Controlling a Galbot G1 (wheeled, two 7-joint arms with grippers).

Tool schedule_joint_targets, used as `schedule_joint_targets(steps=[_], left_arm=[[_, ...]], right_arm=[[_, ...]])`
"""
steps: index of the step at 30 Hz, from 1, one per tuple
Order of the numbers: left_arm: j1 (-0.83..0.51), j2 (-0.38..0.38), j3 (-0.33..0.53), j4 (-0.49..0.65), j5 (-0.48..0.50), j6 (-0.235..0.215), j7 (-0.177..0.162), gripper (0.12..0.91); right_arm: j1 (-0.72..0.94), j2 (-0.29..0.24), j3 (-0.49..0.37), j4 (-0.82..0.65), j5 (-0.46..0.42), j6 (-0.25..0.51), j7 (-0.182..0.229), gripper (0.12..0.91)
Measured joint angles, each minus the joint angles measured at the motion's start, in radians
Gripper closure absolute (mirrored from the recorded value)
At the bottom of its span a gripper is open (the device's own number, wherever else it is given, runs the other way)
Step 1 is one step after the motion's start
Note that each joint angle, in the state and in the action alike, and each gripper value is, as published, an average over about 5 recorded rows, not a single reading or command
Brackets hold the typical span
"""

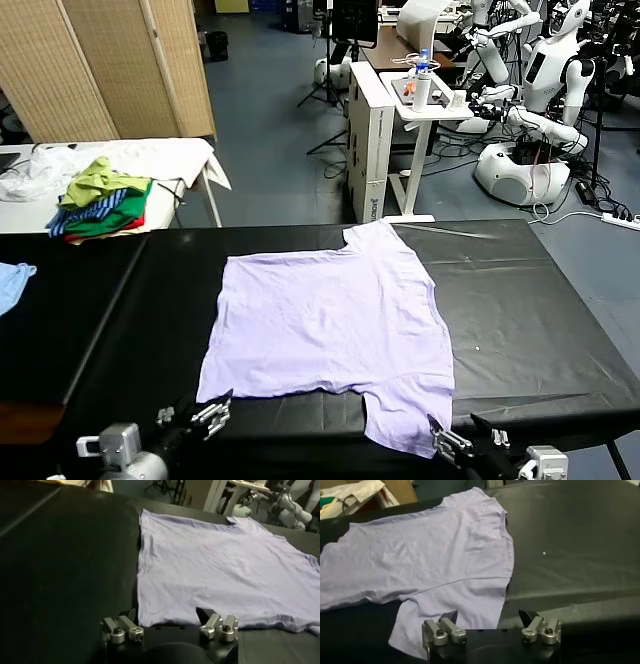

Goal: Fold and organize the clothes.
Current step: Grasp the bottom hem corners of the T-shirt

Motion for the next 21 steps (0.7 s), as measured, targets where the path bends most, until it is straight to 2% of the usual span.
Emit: schedule_joint_targets(steps=[6,9,11,13,19,21], left_arm=[[0.000,-0.013,-0.002,0.029,0.015,-0.008,0.000,0.123],[0.004,-0.019,-0.001,0.041,0.021,-0.012,-0.001,0.137],[0.008,-0.023,-0.001,0.045,0.024,-0.015,-0.001,0.170],[0.010,-0.025,0.000,0.048,0.028,-0.017,0.000,0.251],[0.011,-0.031,0.000,0.055,0.036,-0.024,-0.004,0.580],[0.013,-0.032,0.001,0.055,0.036,-0.025,-0.005,0.713]], right_arm=[[0.002,0.005,-0.010,-0.015,-0.010,0.005,-0.001,0.119],[0.001,0.007,-0.015,-0.018,-0.012,0.005,-0.002,0.157],[-0.002,0.008,-0.017,-0.018,-0.012,0.005,-0.002,0.240],[-0.004,0.008,-0.018,-0.020,-0.013,0.004,-0.001,0.363],[0.000,0.008,-0.021,-0.031,-0.015,0.004,-0.001,0.737],[0.000,0.009,-0.023,-0.032,-0.016,0.005,-0.001,0.825]])
